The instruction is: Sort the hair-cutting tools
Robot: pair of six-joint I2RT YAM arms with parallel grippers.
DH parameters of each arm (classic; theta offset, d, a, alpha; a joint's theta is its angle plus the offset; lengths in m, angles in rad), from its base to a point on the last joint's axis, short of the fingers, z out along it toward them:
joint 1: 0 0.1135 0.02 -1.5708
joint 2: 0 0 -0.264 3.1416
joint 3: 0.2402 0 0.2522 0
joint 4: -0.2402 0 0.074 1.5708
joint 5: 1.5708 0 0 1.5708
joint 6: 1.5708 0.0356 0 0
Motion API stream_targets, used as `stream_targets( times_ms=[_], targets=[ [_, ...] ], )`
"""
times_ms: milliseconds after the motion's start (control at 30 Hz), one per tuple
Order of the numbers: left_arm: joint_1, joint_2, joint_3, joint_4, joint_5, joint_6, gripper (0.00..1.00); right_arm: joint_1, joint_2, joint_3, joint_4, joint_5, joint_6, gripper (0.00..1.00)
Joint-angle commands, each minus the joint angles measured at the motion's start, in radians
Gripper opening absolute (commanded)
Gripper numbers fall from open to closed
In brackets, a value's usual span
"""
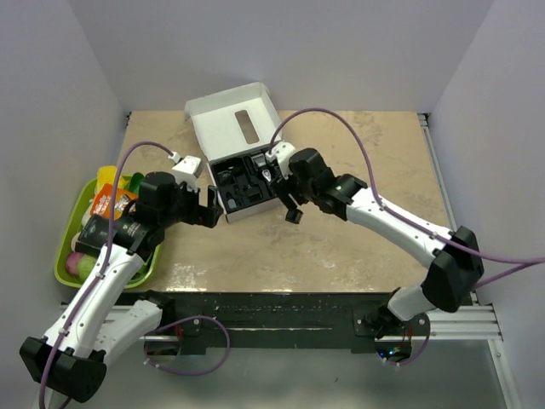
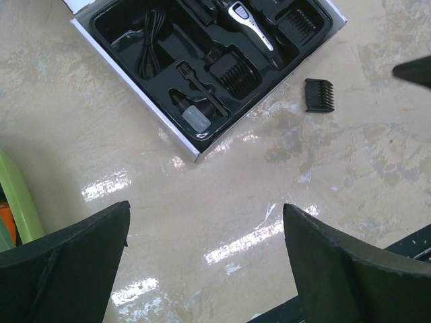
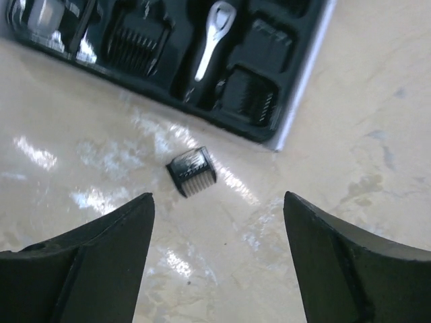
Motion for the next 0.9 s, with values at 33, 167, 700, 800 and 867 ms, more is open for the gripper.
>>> stream_targets(
  times_ms=[33,167,700,800,867],
  targets=[
    [-0.002,-0.021,-0.004,0.030,0.026,0.002,0.99,-0.001,0.111,0.025,-0.151,-0.136,-0.120,0.83],
    [-0.002,-0.023,-0.004,0.030,0.029,0.002,0.99,-0.012,0.155,0.010,-0.161,-0.136,-0.150,0.89],
    [-0.001,-0.020,-0.020,0.042,0.044,-0.041,0.99,-0.034,0.379,0.054,-0.142,-0.192,-0.299,0.91],
    [-0.002,-0.011,-0.018,0.042,0.052,-0.039,0.99,-0.055,0.397,0.064,-0.128,-0.232,-0.322,0.91],
    [-0.002,-0.006,-0.020,0.044,0.058,-0.041,0.99,-0.067,0.417,0.090,-0.131,-0.243,-0.336,0.91]
  ],
)
